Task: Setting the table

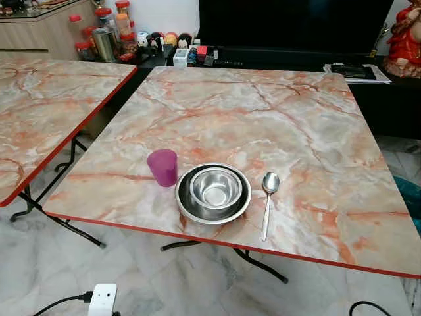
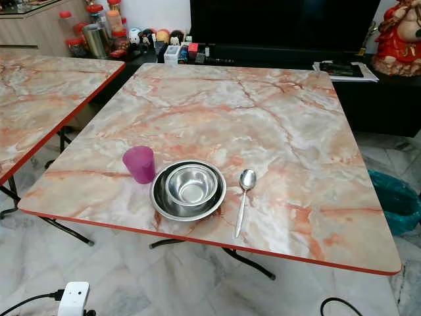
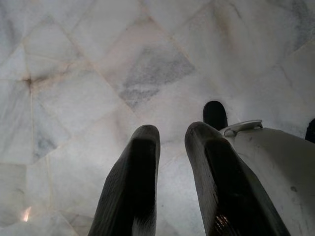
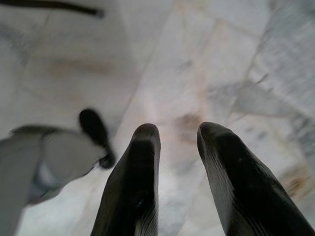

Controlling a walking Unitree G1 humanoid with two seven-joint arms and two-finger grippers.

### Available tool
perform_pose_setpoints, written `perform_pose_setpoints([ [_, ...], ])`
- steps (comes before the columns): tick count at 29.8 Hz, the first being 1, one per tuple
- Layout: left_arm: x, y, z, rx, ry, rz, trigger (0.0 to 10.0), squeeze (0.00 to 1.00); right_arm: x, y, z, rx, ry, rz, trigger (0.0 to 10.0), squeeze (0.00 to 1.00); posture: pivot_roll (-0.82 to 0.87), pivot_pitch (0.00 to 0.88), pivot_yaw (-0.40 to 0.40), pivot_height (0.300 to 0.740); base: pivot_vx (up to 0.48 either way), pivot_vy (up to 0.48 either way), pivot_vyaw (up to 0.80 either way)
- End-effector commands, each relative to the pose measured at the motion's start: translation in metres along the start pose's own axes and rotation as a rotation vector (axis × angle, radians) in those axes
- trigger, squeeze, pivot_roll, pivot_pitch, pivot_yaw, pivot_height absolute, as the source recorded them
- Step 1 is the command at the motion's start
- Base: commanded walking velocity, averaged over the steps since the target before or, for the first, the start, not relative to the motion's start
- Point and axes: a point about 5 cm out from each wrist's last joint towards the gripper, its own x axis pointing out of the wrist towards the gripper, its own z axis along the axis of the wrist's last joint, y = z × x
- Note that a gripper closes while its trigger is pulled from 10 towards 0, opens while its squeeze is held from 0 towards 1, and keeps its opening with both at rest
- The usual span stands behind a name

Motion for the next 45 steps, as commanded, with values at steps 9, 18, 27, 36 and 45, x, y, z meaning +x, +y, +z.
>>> perform_pose_setpoints([
  [9, -0.001, 0.002, -0.004, 0.016, 0.025, 0.009, 10.0, 0.0, 0.0, 0.013, -0.011, 0.008, 0.035, -0.001, 10.0, 0.0, -0.03, 0.045, 0.016, 0.74, 0.0, 0.386, -0.26],
  [18, 0.0, 0.002, -0.003, 0.006, 0.024, 0.012, 10.0, 0.0, 0.0, 0.019, -0.012, 0.027, 0.04, 0.006, 10.0, 0.0, -0.03, 0.06, 0.019, 0.74, 0.0, 0.32, 0.0],
  [27, 0.0, 0.003, -0.002, 0.004, 0.023, 0.015, 10.0, 0.0, 0.0, 0.02, -0.013, 0.034, 0.041, 0.0, 10.0, 0.0, -0.03, 0.071, 0.025, 0.74, 0.0, 0.321, -0.15],
  [36, 0.0, 0.004, -0.001, 0.006, 0.022, 0.018, 10.0, 0.0, 0.0, 0.02, -0.013, 0.045, 0.042, 0.003, 10.0, 0.0, -0.03, 0.074, 0.034, 0.74, 0.0, 0.313, 0.0],
  [45, 0.0, 0.005, -0.001, 0.006, 0.021, 0.022, 10.0, 0.0, 0.0, 0.021, -0.013, 0.041, 0.04, 0.001, 10.0, 0.0, -0.01, 0.067, 0.037, 0.74, 0.0, 0.376, -0.15],
])
